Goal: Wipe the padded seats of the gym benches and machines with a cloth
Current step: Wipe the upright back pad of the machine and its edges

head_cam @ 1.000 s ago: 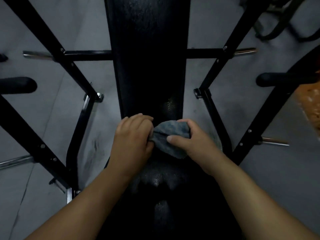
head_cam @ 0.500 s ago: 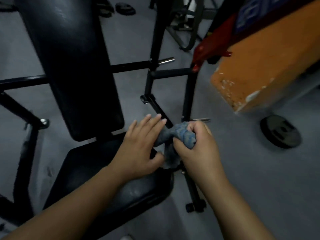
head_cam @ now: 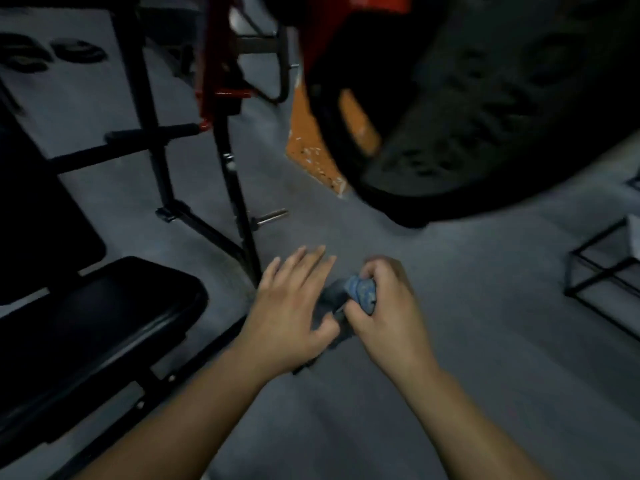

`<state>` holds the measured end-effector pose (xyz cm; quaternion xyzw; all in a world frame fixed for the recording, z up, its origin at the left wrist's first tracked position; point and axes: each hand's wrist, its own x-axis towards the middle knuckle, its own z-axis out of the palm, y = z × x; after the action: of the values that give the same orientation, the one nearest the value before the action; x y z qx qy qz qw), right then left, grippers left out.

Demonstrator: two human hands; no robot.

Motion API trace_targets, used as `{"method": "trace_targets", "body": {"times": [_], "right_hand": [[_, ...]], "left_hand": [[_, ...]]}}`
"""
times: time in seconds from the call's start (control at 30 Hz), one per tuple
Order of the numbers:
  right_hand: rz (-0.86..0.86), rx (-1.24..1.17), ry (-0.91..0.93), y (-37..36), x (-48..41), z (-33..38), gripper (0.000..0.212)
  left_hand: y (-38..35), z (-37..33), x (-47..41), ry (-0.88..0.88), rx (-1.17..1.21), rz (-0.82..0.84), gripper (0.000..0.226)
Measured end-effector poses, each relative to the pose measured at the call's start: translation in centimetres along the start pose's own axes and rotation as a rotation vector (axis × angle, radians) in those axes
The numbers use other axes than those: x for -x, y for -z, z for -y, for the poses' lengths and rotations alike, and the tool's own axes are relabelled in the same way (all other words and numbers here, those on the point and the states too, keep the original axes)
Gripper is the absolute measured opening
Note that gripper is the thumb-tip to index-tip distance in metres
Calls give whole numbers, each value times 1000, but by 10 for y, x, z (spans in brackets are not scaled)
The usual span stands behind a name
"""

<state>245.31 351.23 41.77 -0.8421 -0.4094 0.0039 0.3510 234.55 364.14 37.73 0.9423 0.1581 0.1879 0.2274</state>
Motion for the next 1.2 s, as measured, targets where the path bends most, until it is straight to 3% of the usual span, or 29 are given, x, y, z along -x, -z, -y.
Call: {"method": "trace_targets", "body": {"times": [0.2,0.4,0.57,0.97,1.13,1.2], "right_hand": [[-87,29,-130,115,99,-66,30],[-307,35,-244,220,156,-104,24],[-515,161,-446,289,210,-136,22],[-919,300,-1006,361,390,-129,29],[-892,296,-1325,382,494,-100,46],[-853,349,-1417,390,537,-88,39]], "left_hand": [[-51,-151,16,-202,-3,142,77],[-85,-281,-13,-475,66,266,72],[-120,-379,-31,-741,151,369,69],[-194,-555,42,-1258,320,586,35],[-198,-625,115,-1385,324,733,9],[-196,-654,149,-1412,382,787,1]]}}
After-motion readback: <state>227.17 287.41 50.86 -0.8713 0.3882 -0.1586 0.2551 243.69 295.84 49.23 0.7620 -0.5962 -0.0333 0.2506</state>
